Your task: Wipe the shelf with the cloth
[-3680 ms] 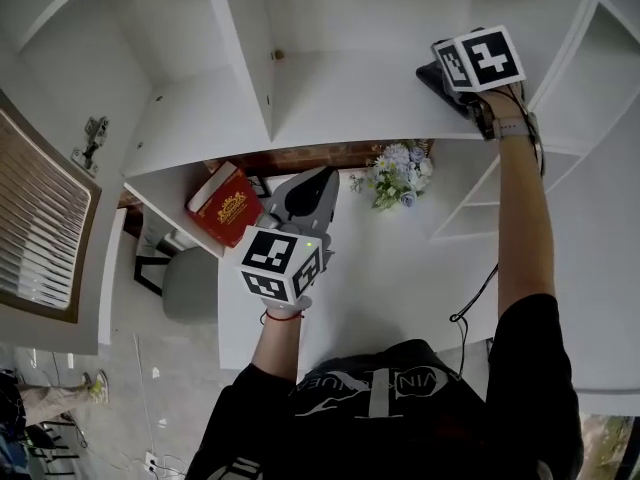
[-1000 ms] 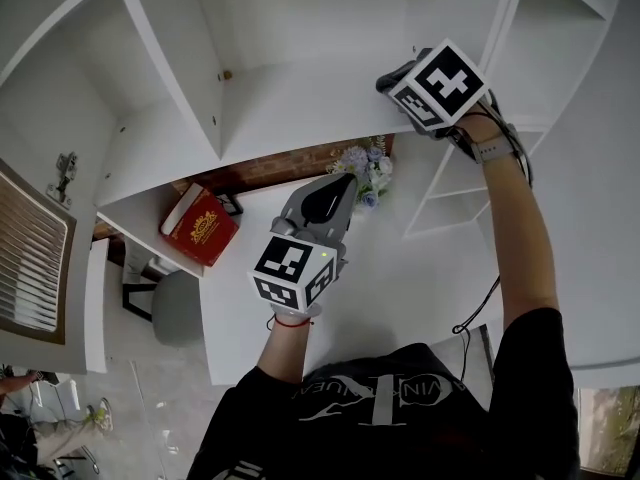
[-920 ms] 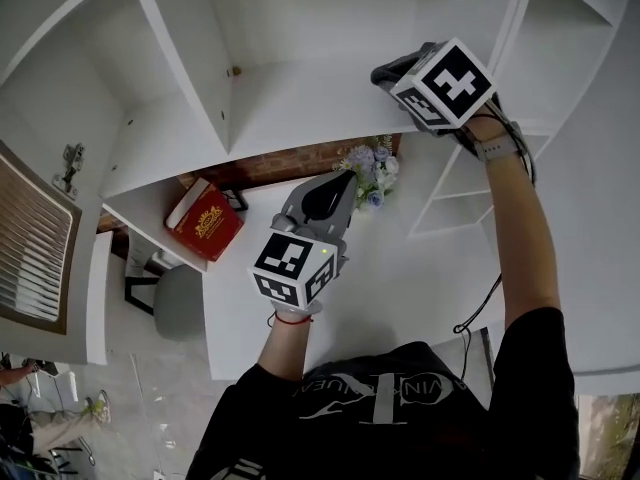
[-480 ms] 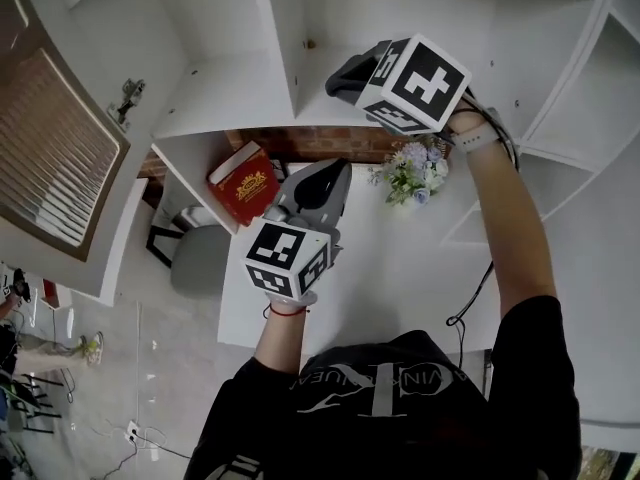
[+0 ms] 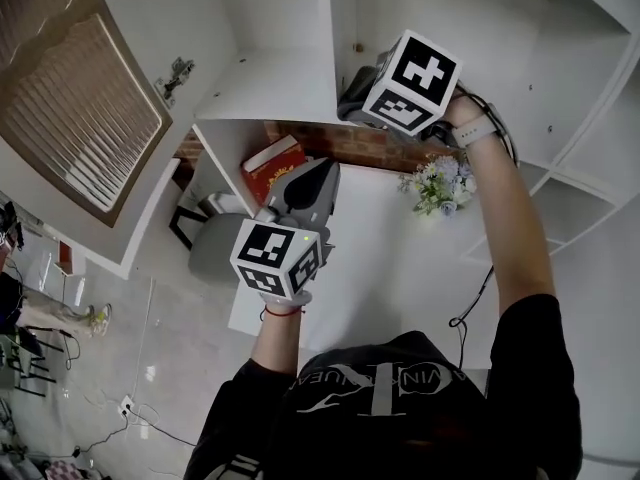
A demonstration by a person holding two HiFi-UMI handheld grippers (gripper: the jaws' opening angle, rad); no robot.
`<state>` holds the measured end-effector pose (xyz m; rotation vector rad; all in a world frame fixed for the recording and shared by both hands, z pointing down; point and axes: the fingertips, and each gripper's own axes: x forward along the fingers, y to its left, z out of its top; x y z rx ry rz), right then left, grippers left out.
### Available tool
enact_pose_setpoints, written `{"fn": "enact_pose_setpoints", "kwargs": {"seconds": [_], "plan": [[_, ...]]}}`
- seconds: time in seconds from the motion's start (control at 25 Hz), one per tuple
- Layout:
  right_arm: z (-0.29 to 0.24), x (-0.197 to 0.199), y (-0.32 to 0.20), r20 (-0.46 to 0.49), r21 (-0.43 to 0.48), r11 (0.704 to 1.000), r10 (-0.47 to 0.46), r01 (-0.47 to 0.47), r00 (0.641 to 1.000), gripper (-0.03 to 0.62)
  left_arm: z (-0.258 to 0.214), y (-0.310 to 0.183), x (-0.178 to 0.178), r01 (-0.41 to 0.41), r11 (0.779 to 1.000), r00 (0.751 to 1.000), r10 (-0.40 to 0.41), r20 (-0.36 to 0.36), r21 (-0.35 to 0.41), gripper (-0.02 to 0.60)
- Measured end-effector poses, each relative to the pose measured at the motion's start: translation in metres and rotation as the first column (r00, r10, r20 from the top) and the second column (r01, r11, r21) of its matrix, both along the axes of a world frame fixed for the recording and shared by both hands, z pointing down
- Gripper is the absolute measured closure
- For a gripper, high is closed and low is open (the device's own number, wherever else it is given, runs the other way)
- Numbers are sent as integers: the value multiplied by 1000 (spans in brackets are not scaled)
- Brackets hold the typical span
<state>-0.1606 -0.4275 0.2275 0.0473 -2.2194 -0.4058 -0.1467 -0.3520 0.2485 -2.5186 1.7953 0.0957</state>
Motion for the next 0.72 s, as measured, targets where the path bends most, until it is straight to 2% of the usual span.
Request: {"fn": "enact_pose_setpoints", "kwargs": {"seconds": [0.16, 0.36, 0.52, 0.72], "plan": [[-1, 17, -7, 22, 10, 997, 81, -82, 996, 534, 2, -2, 24, -43, 999, 998, 43, 49, 0, 569], [0, 62, -22, 18, 23, 974, 227, -227, 974, 534, 8, -11, 49, -114, 993, 993, 115, 38, -20, 571], [0, 106, -36, 25, 27, 938, 345, -346, 938, 534, 8, -24, 73, -175, 984, 984, 176, 23, -24, 571], [1, 174, -50, 32, 43, 867, 495, -496, 868, 534, 10, -33, 116, -268, 963, 963, 268, 41, -19, 569]]}}
